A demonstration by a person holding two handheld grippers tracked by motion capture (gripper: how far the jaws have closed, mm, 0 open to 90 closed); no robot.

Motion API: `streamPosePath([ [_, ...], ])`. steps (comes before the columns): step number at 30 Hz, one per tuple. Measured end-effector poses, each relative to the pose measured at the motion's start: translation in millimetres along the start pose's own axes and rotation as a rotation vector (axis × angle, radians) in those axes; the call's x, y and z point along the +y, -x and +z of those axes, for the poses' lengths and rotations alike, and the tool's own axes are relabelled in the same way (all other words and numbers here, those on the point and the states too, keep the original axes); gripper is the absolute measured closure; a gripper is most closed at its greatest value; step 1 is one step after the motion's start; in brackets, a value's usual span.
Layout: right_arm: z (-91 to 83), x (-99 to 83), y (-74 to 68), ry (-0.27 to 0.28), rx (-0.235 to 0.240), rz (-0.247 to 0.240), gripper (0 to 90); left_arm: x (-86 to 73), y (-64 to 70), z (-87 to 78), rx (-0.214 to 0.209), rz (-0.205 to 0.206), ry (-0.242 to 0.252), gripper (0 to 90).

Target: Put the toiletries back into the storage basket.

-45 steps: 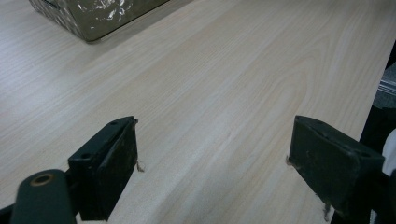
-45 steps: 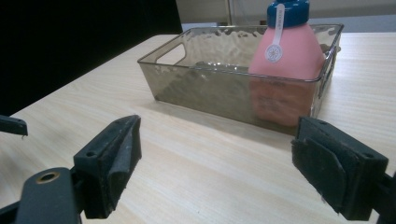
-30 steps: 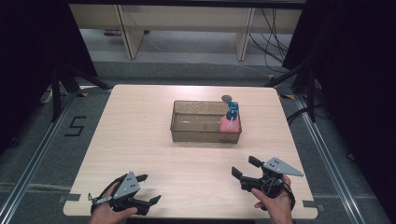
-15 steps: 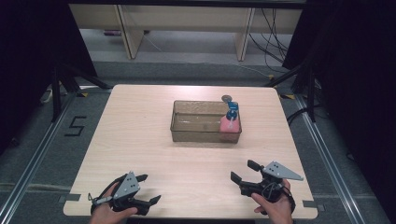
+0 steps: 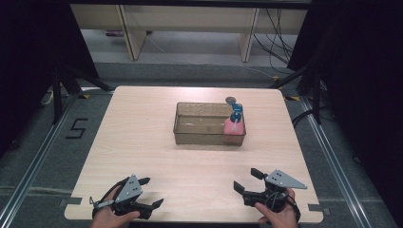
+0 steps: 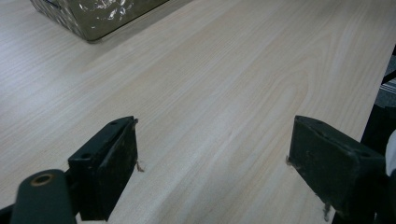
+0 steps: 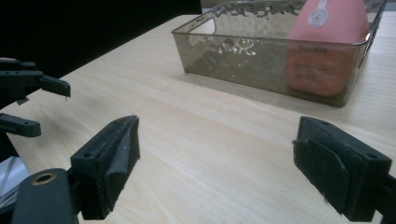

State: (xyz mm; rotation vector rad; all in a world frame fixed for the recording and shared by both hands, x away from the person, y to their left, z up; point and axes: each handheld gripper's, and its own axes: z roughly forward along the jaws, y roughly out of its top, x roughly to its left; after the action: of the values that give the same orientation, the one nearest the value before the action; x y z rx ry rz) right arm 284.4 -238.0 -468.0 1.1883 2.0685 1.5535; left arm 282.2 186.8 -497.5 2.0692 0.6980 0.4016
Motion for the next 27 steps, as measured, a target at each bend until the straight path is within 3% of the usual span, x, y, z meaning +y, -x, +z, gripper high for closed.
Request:
streamPosePath([
  [2, 0.0, -1.4, -1.0, 0.008, -0.005, -0.010, 15.5, -0.3, 0.7, 0.6, -0.008, -0.004, 0.003, 15.1],
  [3, -1.7, -2.0, -2.6, -0.003, -0.001, 0.007, 15.5, -0.3, 0.6, 0.6, -0.008, -0.003, 0.002, 15.1],
  [4, -1.9, -2.2, -1.0, 0.003, -0.009, -0.020, 15.5, -0.2, 0.6, 0.8, -0.006, -0.006, 0.004, 15.1],
  [7, -3.3, -4.0, -0.6, 0.009, -0.009, -0.025, 15.5, -0.2, 0.6, 0.5, -0.007, -0.004, 0.004, 15.1],
  [10, -7.0, -5.4, -2.4, -0.003, -0.010, 0.002, 15.5, 0.1, 0.3, 0.3, -0.005, 0.000, 0.001, 15.1],
  [12, -8.0, -6.4, -0.1, 0.006, -0.005, -0.027, 15.5, -0.1, 1.0, 0.5, -0.008, -0.003, 0.002, 15.1],
  [13, -9.8, -6.7, -0.5, -0.016, -0.019, -0.019, 15.5, -0.1, 0.8, 0.4, -0.008, 0.000, 0.000, 15.1],
  [24, -13.5, -12.7, -3.4, 0.006, 0.001, -0.021, 15.5, -0.1, 0.8, 1.0, -0.008, -0.001, -0.002, 15.1],
  [26, -15.1, -13.1, -3.6, -0.016, -0.004, -0.023, 15.5, 0.1, 0.5, 0.7, -0.015, -0.001, -0.004, 15.1],
  [27, -15.5, -13.9, -6.3, -0.027, 0.005, 0.015, 15.5, -0.1, 0.8, 0.7, -0.015, -0.003, -0.005, 15.1],
])
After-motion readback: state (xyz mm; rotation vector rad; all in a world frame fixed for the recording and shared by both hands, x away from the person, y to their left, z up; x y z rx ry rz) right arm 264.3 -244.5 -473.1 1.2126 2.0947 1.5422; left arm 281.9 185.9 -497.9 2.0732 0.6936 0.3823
